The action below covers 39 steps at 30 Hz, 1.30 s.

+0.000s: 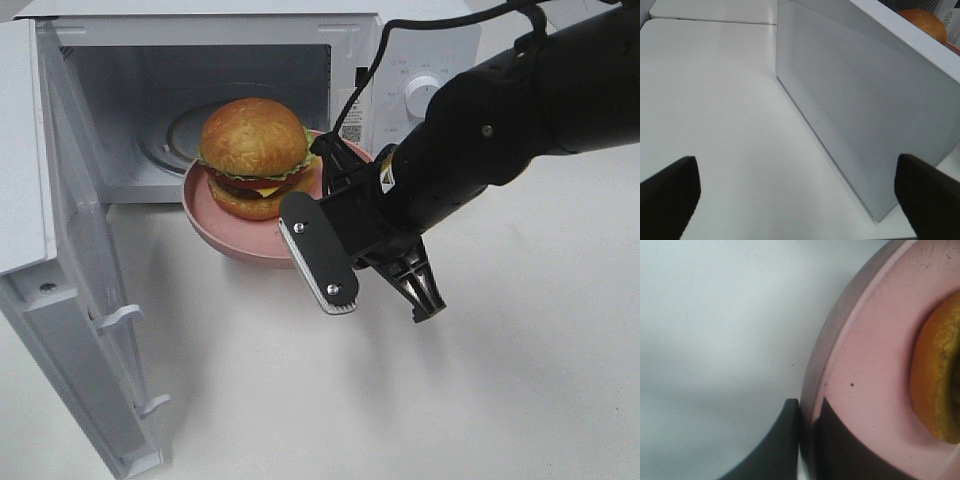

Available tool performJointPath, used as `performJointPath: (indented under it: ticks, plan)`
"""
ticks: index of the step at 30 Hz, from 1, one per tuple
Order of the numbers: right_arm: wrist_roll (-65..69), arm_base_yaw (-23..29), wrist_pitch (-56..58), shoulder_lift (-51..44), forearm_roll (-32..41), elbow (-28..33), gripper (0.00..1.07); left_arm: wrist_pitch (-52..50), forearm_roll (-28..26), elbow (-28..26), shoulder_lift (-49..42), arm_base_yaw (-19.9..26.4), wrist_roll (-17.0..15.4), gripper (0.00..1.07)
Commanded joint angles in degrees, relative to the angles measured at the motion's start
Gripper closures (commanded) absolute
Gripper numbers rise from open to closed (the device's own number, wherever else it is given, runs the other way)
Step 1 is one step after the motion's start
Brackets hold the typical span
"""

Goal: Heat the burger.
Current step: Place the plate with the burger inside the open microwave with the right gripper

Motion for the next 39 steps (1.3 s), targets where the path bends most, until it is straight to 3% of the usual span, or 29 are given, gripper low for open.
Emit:
performJointPath:
  ticks: [1,15,32,39]
  plan:
    - [1.5,0.3,-1.6,0.7,0.0,-3.0,1.07,-0.7,-0.1,0.2,-1.0,-0.1,-0.1,0.09]
    - [11.1,0.3,1.4,6.8,-4.5,-13.1,1.07,-0.7,-0.1,0.2,-1.0,-0.1,-0.1,0.09]
    - [15.7,0.3,2.9,15.5,-4.8,-23.5,1.07,-0.7,-0.1,0.2,-1.0,-0.1,-0.1,0.09]
    - [20.8,0.3,8.4,21.0,-5.3,-32.9,1.07,-0.7,-0.1,0.2,-1.0,-0.1,-0.1,0.09]
